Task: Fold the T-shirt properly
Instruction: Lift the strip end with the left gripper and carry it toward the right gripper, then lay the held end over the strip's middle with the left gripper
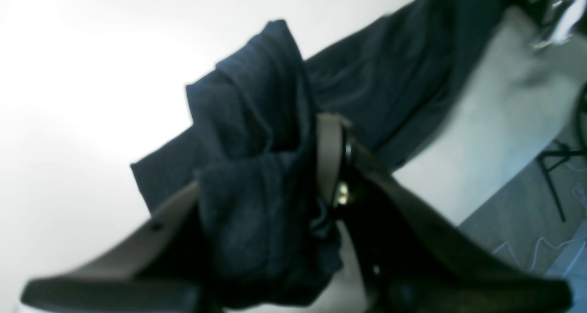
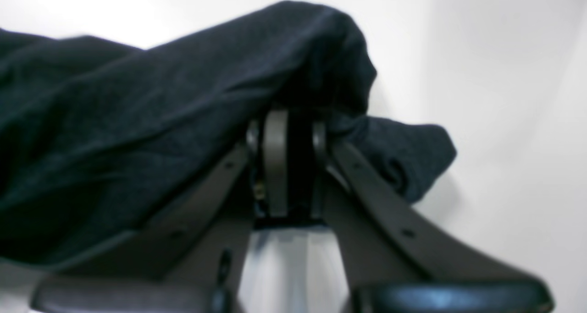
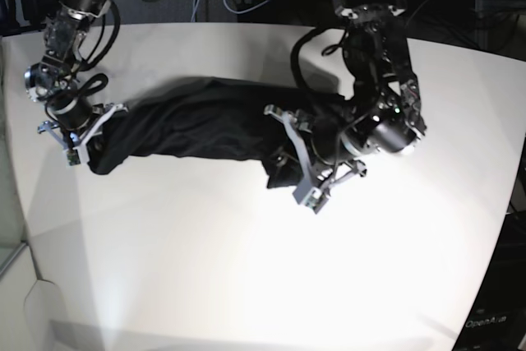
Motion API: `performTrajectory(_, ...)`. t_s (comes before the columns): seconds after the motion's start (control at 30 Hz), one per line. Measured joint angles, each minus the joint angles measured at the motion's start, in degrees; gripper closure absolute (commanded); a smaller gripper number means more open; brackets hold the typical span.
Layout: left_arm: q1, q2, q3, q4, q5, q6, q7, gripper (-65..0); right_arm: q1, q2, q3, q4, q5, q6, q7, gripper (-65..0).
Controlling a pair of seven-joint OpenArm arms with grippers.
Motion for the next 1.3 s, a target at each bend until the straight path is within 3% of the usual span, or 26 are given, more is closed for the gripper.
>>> performTrajectory(0.13,0.2,0.0,0.0,0.0,-2.7,5.8,-2.6,-1.4,0.0,0.0,-0.2,0.0,0.0,0.0,0.0,-5.4)
performTrajectory(0.23,-0.1,0.0,0.2,-1.5,-8.9,8.2,-5.4,-1.4,0.0,0.0,-0.2,0.0,0.0,0.0,0.0,-5.4)
performTrajectory(0.37,0.1,0.0,3.4,-6.8,-10.1,10.0,-5.1,-1.4,0.0,0.0,-0.2,0.0,0.0,0.0,0.0,-5.4)
performTrajectory(0.93,0.0,0.0,5.0,-7.7,-10.7,10.8,-5.5,-2.8,0.0,0.0,-0.2,0.0,0.0,0.0,0.0,-5.4)
performTrajectory(1.03,0.0,0.0,5.0,-7.7,-10.7,10.8,-5.5,-15.4,0.0,0.0,-0.2,0.0,0.0,0.0,0.0,-5.4)
performTrajectory(1.13,0.0,0.0,5.0,-7.7,-10.7,10.8,-5.5,-38.1,0.0,0.0,-0.2,0.0,0.0,0.0,0.0,-5.4)
performTrajectory(1.2,0.0,0.0,5.0,-7.7,-11.0,10.6,-5.5,-49.0,0.0,0.0,-0.2,0.0,0.0,0.0,0.0,-5.4)
performTrajectory(1.3,0.0,0.0,5.0,-7.6,-13.5,10.2,-5.5,-52.7,0.0,0.0,-0.2,0.0,0.0,0.0,0.0,-5.4)
